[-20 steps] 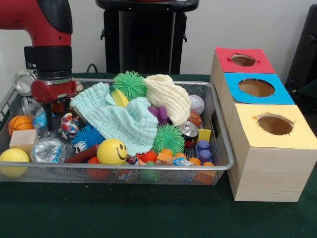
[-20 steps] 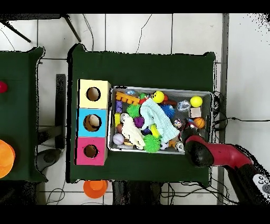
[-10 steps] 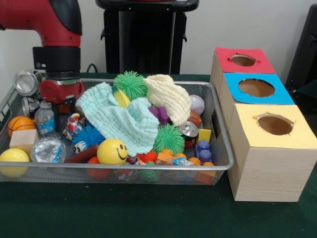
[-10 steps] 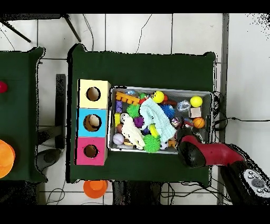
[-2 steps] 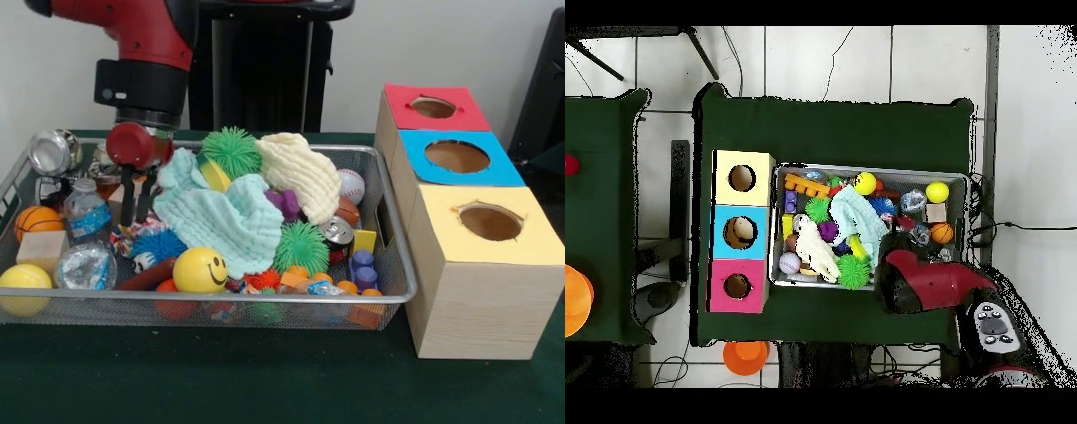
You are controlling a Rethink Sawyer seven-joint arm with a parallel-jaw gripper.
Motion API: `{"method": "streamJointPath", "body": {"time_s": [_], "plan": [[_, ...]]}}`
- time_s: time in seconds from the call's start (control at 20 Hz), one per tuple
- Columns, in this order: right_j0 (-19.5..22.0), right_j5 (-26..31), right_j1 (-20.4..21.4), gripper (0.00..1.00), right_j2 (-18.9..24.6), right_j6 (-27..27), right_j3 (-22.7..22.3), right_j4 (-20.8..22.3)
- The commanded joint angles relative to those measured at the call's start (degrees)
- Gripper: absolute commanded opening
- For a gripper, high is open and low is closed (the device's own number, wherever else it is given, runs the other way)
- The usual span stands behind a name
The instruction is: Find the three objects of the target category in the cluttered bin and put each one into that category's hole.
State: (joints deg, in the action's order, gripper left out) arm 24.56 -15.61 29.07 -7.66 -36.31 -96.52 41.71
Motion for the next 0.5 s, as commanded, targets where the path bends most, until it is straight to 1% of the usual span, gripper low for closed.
{"method": "streamJointPath", "body": {"time_s": [0.05, 0.1, 0.15, 0.3, 0.35, 0.4, 0.5], "plan": [[-5.1, -2.3, -0.5, 1.00, -14.7, -7.3, 6.0, -5.1], [-5.7, -1.8, -0.5, 1.00, -15.1, -7.3, 6.0, -4.9], [-5.5, 0.7, 1.1, 1.00, -14.1, -7.3, 5.4, -2.7], [-3.1, 8.6, 4.4, 1.00, -8.1, -6.4, 2.4, 2.4], [-2.0, 11.9, 4.3, 1.00, -5.7, -5.0, 0.6, 3.7], [-1.7, 13.0, 4.2, 1.00, -5.1, -4.6, -0.1, 4.2], [-3.2, 14.1, 2.4, 1.00, -6.3, -4.8, 0.0, 4.1]]}}
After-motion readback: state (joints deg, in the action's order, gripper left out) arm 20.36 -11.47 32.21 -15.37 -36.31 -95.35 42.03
